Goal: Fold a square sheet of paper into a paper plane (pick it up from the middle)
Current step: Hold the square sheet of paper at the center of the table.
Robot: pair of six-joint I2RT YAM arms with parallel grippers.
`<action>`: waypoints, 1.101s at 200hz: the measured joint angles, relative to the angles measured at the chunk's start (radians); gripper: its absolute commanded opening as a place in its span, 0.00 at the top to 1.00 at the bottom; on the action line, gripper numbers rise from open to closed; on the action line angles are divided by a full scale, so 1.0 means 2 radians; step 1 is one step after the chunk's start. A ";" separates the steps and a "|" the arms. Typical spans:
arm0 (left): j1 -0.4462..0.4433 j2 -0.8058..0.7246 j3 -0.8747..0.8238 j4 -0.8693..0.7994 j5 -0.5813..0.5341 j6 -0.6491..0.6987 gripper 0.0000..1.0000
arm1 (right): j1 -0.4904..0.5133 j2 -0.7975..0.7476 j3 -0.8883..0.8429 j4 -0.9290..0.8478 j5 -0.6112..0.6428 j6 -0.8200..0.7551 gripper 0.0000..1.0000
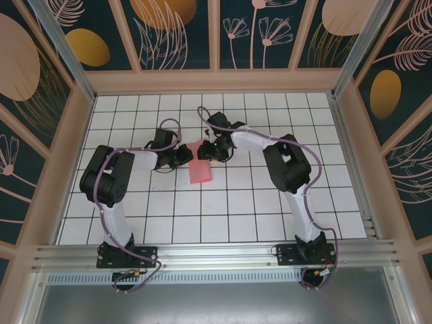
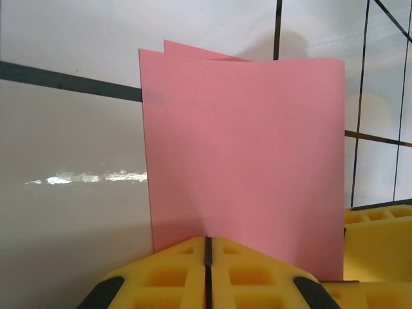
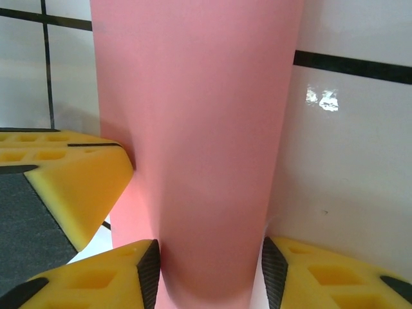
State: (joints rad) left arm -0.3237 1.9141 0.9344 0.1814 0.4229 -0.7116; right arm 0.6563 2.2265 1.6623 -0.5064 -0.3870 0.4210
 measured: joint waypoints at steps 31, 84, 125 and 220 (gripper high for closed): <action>-0.004 -0.002 0.011 -0.013 -0.008 -0.001 0.79 | 0.000 0.000 0.000 -0.003 0.010 -0.001 0.58; 0.000 -0.028 0.027 -0.026 -0.064 -0.006 0.79 | 0.000 0.001 0.000 -0.003 0.014 -0.001 0.60; 0.000 -0.055 0.023 -0.023 -0.102 -0.013 0.79 | -0.001 0.001 -0.001 -0.004 0.016 -0.007 0.62; 0.000 -0.057 0.008 -0.020 -0.089 -0.011 0.81 | -0.004 0.006 0.002 -0.011 0.015 -0.038 0.66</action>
State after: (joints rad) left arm -0.3233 1.8000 0.9497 0.1410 0.2459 -0.7341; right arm 0.6487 2.2391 1.6661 -0.5293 -0.3565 0.3450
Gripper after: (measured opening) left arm 0.192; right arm 0.336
